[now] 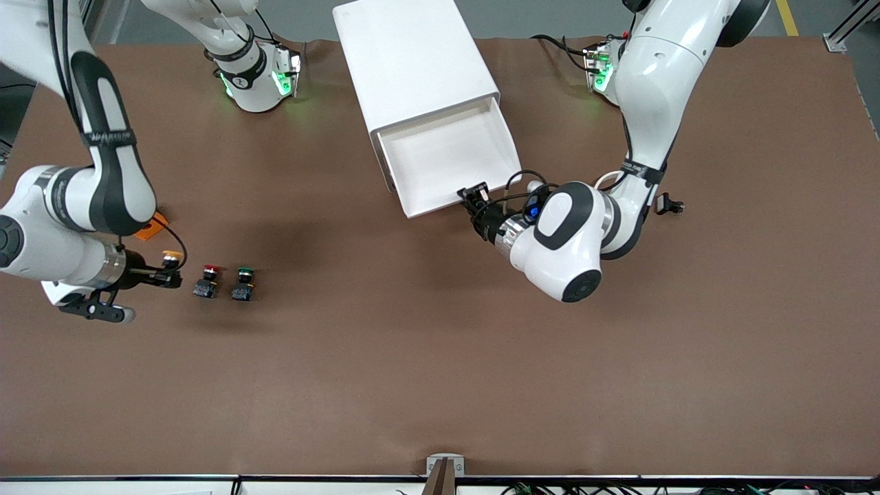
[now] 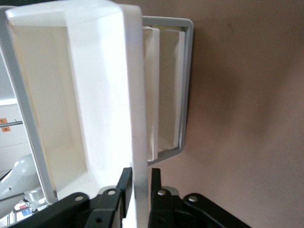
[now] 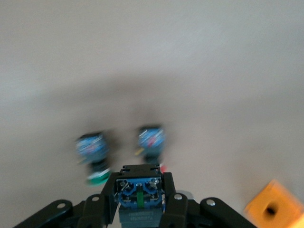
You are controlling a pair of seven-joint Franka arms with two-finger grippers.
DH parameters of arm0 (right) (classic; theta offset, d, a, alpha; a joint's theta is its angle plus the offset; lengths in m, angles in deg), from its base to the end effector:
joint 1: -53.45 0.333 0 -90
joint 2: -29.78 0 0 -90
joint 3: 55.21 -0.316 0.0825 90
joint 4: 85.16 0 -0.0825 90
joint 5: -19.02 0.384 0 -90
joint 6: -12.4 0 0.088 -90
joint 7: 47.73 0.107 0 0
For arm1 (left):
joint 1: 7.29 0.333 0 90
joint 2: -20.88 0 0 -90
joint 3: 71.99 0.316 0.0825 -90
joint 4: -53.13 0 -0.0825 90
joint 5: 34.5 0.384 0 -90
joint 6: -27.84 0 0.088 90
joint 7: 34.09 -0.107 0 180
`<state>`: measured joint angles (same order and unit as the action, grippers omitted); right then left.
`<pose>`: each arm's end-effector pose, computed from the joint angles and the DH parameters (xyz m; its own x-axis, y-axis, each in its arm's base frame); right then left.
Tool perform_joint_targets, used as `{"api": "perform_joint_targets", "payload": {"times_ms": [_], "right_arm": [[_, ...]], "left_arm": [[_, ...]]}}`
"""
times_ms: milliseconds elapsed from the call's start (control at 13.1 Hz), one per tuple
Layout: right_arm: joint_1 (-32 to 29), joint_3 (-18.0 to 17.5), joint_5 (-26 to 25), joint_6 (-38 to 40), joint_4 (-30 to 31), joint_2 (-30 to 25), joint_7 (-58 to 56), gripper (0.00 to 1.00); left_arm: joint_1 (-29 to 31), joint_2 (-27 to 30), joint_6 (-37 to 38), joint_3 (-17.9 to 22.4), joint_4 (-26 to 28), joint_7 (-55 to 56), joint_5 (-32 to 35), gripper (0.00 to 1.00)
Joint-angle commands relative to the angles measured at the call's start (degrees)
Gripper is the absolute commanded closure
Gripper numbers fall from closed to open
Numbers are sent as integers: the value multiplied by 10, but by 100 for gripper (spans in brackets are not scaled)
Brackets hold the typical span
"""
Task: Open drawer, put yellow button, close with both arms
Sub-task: 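Lift the yellow button with the right gripper while the left gripper releases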
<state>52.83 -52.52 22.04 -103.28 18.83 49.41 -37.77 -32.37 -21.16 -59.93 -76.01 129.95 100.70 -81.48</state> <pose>0.6210 -0.0310 0.3411 0.9578 -0.2505 -0.1407 -0.2536 -0.9673 -0.0039 0.5666 -0.3955 0.2977 -0.5222 0.8440 -0.1229 0.5200 0.2009 -0.8302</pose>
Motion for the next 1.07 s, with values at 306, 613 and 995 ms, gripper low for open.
{"api": "perform_joint_targets", "payload": {"times_ms": [306, 613, 995], "right_arm": [[217, 1, 50, 100, 12, -125, 374, 100], [364, 3, 73, 86, -51, -117, 604, 100], [502, 4, 25, 23, -81, -74, 774, 100]], "left_arm": [[-6, 1, -15, 31, -68, -96, 114, 0], [1, 52, -43, 72, -70, -293, 164, 0], [20, 118, -29, 108, -68, -570, 294, 0]]}}
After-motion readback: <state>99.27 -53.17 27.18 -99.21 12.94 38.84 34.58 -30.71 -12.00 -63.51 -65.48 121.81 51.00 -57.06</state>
